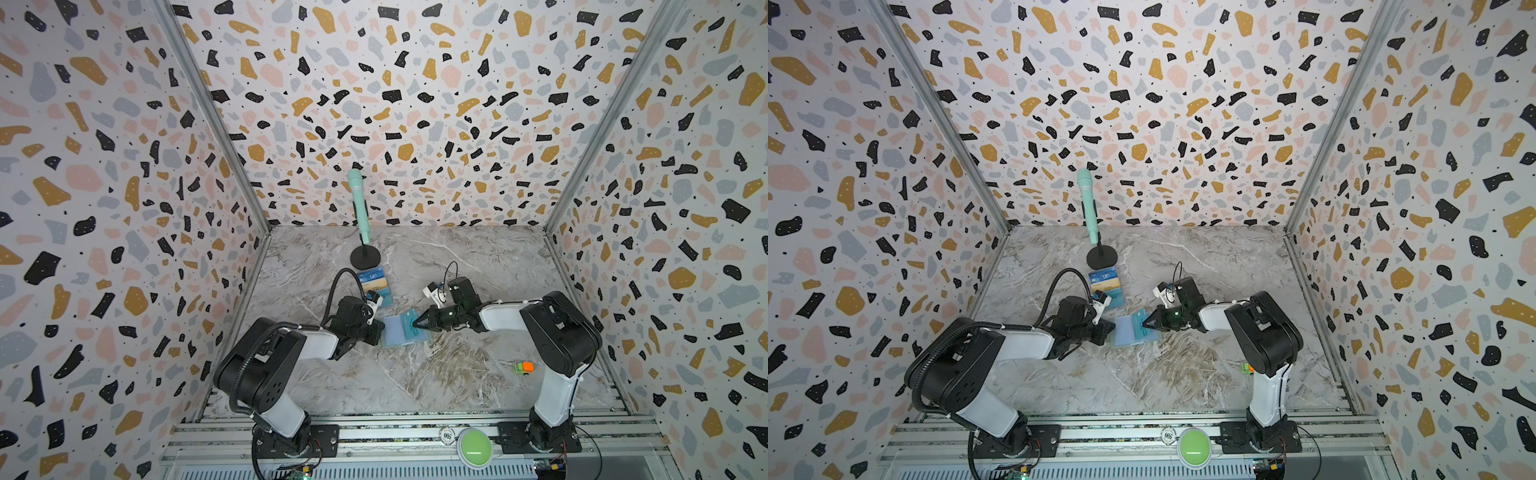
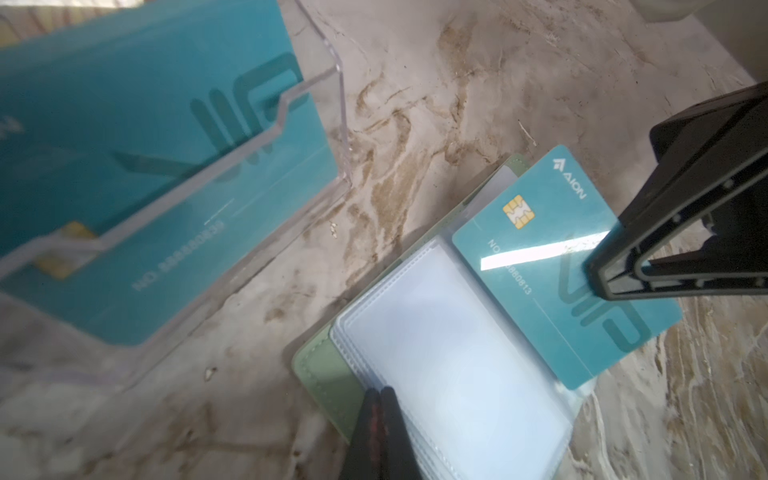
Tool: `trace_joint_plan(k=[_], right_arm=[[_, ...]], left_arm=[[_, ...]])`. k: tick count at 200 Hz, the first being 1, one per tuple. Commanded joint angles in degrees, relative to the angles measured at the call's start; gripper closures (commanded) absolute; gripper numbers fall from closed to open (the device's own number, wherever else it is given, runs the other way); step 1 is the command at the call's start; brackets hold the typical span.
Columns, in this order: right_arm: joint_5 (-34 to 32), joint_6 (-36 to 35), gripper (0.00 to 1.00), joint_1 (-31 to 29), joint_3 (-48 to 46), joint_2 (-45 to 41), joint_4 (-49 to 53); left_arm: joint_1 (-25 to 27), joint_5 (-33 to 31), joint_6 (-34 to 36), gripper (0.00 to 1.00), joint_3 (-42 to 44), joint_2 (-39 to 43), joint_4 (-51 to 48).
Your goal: Take the credit cards out of the card holder
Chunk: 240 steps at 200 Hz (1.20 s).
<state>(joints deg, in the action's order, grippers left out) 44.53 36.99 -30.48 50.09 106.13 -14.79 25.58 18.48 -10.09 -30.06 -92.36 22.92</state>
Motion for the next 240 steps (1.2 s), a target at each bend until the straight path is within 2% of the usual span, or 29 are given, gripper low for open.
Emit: trace_joint_plan(k=[1,81,121,174,202,240], right_arm=[[-3.5,-3.6,0.96,0.2,1.6,-3.3,5.0],[-8.0,-11.1,0.99,0.2,2.6,-8.2,10.6],[-8.7,-19.3,1.0,0.2,4.5,-11.4,16.4],[-7.2,-33.5,0.99,0.2,6.4,-17.6,27.2],[-5.9,-36.9,0.99,0.2,6.5,-20.5,31.1],[0.4,-39.2,0.99,-0.9,6.3,-22.7,32.3]], left_arm=[[0.3,-1.2,1.3,1.0,-0.6,0.5,-5.5],[0.3,0.5,2.9,1.0,-1.1,6.1,-7.9],[0.3,3.6,4.7,0.82,-2.4,10.6,-11.4],[0.3,12.3,5.1,0.69,-4.9,17.6,-12.1],[0.0,18.2,5.4,0.62,-4.5,21.7,-9.1],[-0.5,26.1,6.0,0.56,-5.6,24.2,-9.0]])
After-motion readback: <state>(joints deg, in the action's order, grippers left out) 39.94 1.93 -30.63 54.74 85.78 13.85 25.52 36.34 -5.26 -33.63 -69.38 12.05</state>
